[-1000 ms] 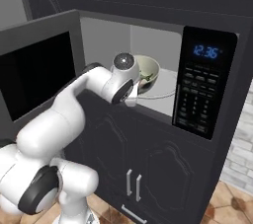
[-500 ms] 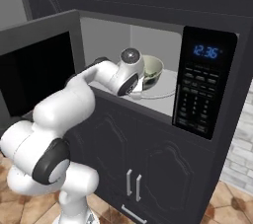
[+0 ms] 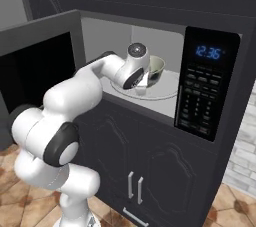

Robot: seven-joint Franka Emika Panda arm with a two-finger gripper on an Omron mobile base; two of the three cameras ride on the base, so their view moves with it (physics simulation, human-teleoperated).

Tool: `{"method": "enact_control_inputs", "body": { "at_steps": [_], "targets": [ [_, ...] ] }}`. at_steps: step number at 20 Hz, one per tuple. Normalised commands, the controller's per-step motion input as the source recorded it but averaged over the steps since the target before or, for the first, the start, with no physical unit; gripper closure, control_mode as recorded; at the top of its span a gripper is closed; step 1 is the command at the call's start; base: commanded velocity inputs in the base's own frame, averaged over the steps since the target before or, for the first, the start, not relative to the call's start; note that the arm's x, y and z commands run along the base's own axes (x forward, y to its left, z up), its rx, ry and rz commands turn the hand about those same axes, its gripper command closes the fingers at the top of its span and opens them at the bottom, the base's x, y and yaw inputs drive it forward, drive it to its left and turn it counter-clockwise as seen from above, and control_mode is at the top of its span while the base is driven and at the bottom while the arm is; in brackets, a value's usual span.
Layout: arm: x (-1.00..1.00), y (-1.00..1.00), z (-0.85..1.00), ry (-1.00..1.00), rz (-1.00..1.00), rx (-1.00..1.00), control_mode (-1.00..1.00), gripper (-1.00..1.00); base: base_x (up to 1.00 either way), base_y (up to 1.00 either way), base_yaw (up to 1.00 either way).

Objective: Place the bowl containing the shrimp and fish in the microwave. Close the microwave door and press the start button to microwave the meal.

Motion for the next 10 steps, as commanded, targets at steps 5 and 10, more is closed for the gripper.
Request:
{"method": "enact_control_inputs", "body": {
  "at_steps": [5, 10],
  "targets": [
    [-0.17, 0.00, -0.01, 0.00, 0.00, 0.00, -1.00, -1.00, 0.00, 0.00, 0.00],
    [-0.69, 0.06, 0.00, 0.00, 0.03, -0.02, -1.00, -1.00, 0.00, 0.00, 0.00]
  ]
}}
